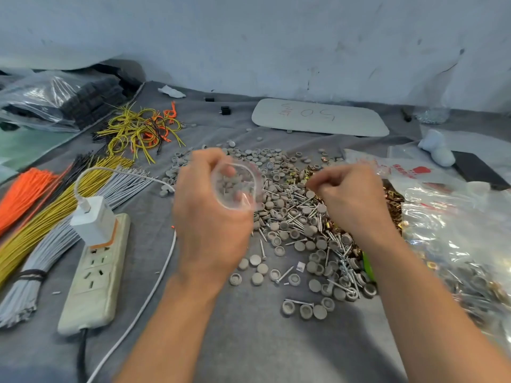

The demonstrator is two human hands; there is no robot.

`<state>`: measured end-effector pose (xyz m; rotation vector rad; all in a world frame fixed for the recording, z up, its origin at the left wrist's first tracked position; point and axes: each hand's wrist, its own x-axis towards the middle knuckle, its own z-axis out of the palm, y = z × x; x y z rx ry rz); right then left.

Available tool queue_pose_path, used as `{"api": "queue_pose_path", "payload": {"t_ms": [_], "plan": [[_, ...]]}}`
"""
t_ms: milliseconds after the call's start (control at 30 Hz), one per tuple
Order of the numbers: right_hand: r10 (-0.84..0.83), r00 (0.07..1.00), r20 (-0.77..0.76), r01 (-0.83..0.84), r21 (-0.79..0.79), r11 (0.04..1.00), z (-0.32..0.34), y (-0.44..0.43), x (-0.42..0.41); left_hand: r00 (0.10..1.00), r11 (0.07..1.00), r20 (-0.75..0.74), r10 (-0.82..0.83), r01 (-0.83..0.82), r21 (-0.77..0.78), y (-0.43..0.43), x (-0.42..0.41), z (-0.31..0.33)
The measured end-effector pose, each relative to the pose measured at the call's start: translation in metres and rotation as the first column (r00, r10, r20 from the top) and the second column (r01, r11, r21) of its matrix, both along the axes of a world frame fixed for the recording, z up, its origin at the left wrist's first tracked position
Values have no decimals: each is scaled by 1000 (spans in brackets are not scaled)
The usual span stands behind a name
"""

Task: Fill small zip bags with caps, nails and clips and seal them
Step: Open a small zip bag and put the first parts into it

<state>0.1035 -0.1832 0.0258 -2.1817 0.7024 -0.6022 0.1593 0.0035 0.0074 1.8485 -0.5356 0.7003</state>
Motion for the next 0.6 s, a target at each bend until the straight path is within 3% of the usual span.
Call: {"api": "queue_pose_path", "payload": {"t_ms": [67,200,267,400,600], "plan": [[12,988,-156,-22,-60,998,-11,-6,5,997,988,75,24,-35,148,-3,-6,-1],[85,936,-341,-142,-144,979,-24,-7,9,995,996,-96,10,-1,92,-9,-4,-3],[113,914,-391,-189,-162,969,-27,-4,12,992,994,-125,30,-17,105,-8,-3,-4],[186,859,-477,-300,-174,938,-33,-4,13,991,959,-130,24,14,283,-13,-5,-9],[87,816,-571,-291,-277,916,-33,-2,14,990,932,-141,29,24,361,-9,1,-14]]}}
